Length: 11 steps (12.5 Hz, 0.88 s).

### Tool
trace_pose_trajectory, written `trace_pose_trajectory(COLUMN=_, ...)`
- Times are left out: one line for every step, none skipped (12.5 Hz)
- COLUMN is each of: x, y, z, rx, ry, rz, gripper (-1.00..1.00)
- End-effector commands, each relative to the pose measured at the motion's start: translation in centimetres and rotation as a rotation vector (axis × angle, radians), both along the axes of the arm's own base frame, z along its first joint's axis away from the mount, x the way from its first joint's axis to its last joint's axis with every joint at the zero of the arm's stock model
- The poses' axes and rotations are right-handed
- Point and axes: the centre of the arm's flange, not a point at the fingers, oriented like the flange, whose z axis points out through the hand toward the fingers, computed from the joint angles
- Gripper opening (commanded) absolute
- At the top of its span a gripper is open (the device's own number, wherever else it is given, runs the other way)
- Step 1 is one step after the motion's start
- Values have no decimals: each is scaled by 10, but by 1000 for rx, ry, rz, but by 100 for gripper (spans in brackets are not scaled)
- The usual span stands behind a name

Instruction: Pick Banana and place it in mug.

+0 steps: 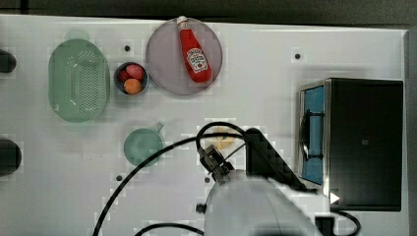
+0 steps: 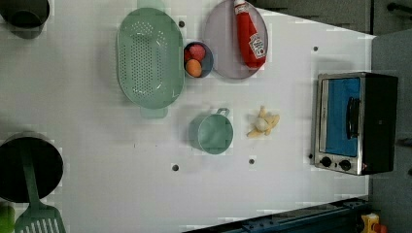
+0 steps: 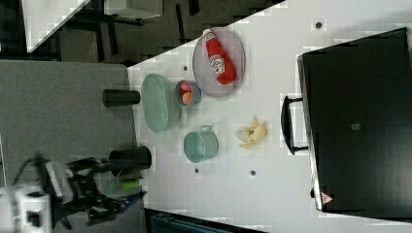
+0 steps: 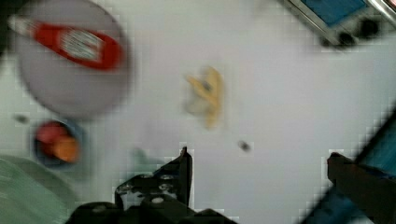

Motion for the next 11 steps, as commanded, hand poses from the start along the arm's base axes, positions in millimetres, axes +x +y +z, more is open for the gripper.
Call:
trace_pose_trajectory(x=39, y=1, z=-104, rx=-21, ry=126, rz=23, gripper=100)
trace_pose_trajectory(x=45, y=2, z=-130, rx=-21, ry=121, rz=27, gripper=100)
trace_pose_trajectory(x=49, y=3, z=-155, rx=-21, ry=113, rz=31, gripper=100)
trace_pose_trajectory(x=54, y=3, z=-179, rx=-21, ry=99, rz=33, gripper=100)
trace_pose_trajectory(x=57, y=3, z=-203, rx=-20, ry=87, rz=35, gripper=100)
trace_pose_trajectory(x=58, y=3, z=-226, rx=-19, ry=80, rz=37, gripper=100)
trace_pose_trajectory(x=59, y=3, z=-251, rx=-18, ry=74, rz=37, gripper=100)
trace_pose_trajectory(x=58, y=2, z=-275, rx=-17, ry=70, rz=37, gripper=100)
trace_pose_trajectory(x=58, y=2, z=-297, rx=-17, ry=63, rz=37, gripper=100)
trace_pose_trajectory(x=60, y=1, z=-318, rx=-17, ry=61, rz=37, gripper=100)
trace_pose_trajectory(x=63, y=1, z=-336, rx=-17, ry=68, rz=37, gripper=100)
